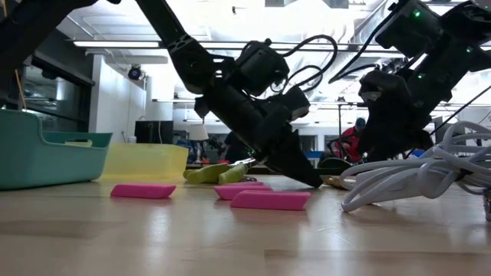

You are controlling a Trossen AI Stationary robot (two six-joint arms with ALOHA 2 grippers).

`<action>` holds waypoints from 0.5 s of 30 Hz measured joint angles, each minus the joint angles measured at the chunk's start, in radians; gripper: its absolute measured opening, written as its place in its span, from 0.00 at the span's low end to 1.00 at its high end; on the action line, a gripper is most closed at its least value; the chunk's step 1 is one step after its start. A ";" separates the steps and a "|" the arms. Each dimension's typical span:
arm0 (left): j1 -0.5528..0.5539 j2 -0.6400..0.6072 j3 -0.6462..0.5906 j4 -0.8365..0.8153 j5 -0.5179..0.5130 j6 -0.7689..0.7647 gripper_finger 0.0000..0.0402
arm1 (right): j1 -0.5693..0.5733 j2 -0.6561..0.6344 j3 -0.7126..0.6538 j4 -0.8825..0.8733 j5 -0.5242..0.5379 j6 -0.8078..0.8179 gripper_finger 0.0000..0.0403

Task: Pick & Place School Supplies
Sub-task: Put the yellow crayon box into the yellow bin

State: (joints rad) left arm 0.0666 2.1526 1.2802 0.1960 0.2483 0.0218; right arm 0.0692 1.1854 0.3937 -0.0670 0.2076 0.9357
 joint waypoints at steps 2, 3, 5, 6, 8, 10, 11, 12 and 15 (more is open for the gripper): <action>0.000 -0.011 -0.001 -0.027 -0.017 0.045 0.29 | 0.000 0.000 0.000 0.012 0.000 -0.015 0.47; 0.000 -0.016 -0.001 -0.036 -0.021 0.068 0.29 | 0.000 0.000 0.000 0.017 0.000 -0.021 0.47; 0.001 -0.020 -0.001 -0.049 -0.023 0.120 0.29 | 0.000 0.000 0.000 0.027 -0.001 -0.027 0.47; 0.001 -0.020 -0.001 -0.051 -0.023 0.147 0.29 | 0.000 0.000 0.000 0.032 -0.001 -0.037 0.47; 0.000 -0.020 -0.001 -0.054 -0.023 0.189 0.29 | 0.000 0.000 0.000 0.037 -0.001 -0.050 0.47; -0.007 -0.021 -0.001 -0.054 -0.028 0.226 0.29 | 0.000 0.000 0.000 0.037 -0.001 -0.051 0.47; -0.009 -0.021 -0.001 -0.054 -0.032 0.246 0.29 | 0.000 0.000 0.000 0.037 -0.001 -0.053 0.47; -0.011 -0.022 -0.001 -0.053 -0.037 0.264 0.29 | 0.000 0.000 0.000 0.037 -0.001 -0.058 0.47; -0.019 -0.023 0.000 -0.052 -0.064 0.300 0.29 | 0.000 0.000 0.000 0.037 -0.001 -0.066 0.47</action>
State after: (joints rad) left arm 0.0474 2.1295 1.2797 0.1443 0.1839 0.3220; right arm 0.0692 1.1854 0.3935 -0.0300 0.2066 0.8700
